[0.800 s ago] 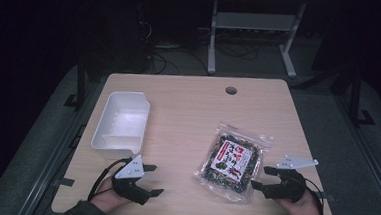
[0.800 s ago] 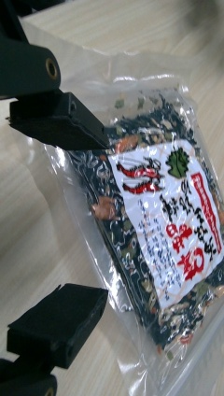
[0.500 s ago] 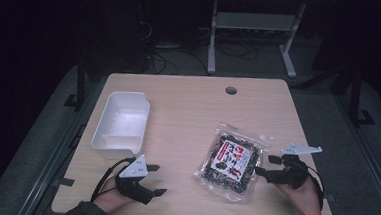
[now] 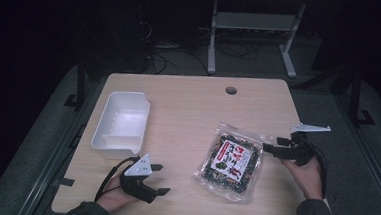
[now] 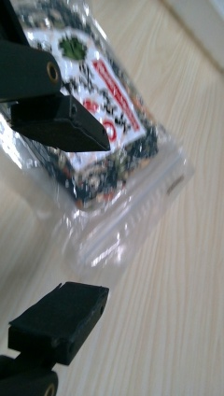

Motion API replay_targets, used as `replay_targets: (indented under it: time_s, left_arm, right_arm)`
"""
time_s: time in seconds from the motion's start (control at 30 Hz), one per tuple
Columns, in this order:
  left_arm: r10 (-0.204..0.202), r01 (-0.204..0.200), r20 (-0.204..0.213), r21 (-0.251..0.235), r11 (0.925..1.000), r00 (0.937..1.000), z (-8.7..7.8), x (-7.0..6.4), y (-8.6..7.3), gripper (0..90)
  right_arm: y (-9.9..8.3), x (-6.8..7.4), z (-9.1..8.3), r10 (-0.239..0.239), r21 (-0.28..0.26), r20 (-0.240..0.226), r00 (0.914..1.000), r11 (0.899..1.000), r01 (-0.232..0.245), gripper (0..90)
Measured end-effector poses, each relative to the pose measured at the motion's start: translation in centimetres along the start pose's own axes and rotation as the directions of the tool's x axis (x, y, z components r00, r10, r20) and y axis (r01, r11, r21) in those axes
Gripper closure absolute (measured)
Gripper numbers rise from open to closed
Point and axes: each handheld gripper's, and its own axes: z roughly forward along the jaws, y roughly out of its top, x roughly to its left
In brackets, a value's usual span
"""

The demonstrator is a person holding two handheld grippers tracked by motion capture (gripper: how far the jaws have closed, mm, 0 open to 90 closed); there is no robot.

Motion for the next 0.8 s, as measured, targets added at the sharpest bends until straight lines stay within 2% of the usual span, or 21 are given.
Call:
replay_targets:
  time_s: [0.03, 0.17, 0.23, 0.27, 0.33, 0.43, 0.5, 0.6, 0.8]
  left_arm:
    - [0.001, -0.001, 0.002, 0.002, 1.0, 1.0, 0.0, -0.1, 0.0, 20.9]
    - [0.004, -0.004, 0.004, 0.008, 1.0, 1.0, 0.1, -0.1, -0.1, 21.7]
    - [0.001, -0.001, 0.003, 0.01, 1.0, 1.0, 0.1, 0.0, -0.1, 21.7]
    - [0.001, -0.001, 0.003, 0.01, 1.0, 1.0, 0.1, 0.0, -0.1, 21.7]
    - [-0.005, 0.005, 0.002, 0.012, 0.9999, 1.0, 0.1, 0.1, -0.2, 21.6]
    - [-0.003, 0.003, 0.002, 0.013, 0.9999, 1.0, 0.1, 0.1, -0.2, 21.6]
    - [-0.004, 0.004, 0.003, 0.012, 0.9999, 1.0, 0.1, 0.1, -0.2, 21.6]
    - [-0.007, 0.007, 0.007, 0.012, 0.9999, 0.9999, 0.1, 0.1, -0.2, 21.7]
    - [-0.003, 0.003, 0.015, 0.011, 0.9999, 0.9999, 0.1, 0.0, -0.1, 22.0]
  right_arm:
    - [0.2, -0.3, 0.1, 0.004, 0.01, 0.006, 1.0, 1.0, -0.004, 24.0]
    - [0.8, -1.3, 0.7, 0.037, -0.007, 0.02, 0.9991, 0.999, -0.037, 28.0]
    - [1.0, -1.9, 1.3, 0.067, 0.013, 0.033, 0.9972, 0.998, -0.067, 26.8]
    - [1.0, -1.9, 1.3, 0.067, 0.013, 0.033, 0.9972, 0.998, -0.067, 26.8]
    - [1.1, -2.6, 2.1, 0.107, 0.009, 0.034, 0.9936, 0.994, -0.108, 28.8]
    - [1.1, -3.1, 3.0, 0.13, 0.022, 0.048, 0.9903, 0.991, -0.131, 32.0]
    - [0.9, -3.3, 3.6, 0.144, 0.039, 0.041, 0.9888, 0.989, -0.145, 34.1]
    - [0.7, -3.3, 4.2, 0.138, 0.074, 0.037, 0.9897, 0.987, -0.141, 44.9]
    - [0.3, -3.5, 4.3, 0.144, 0.064, 0.029, 0.9892, 0.987, -0.146, 66.5]
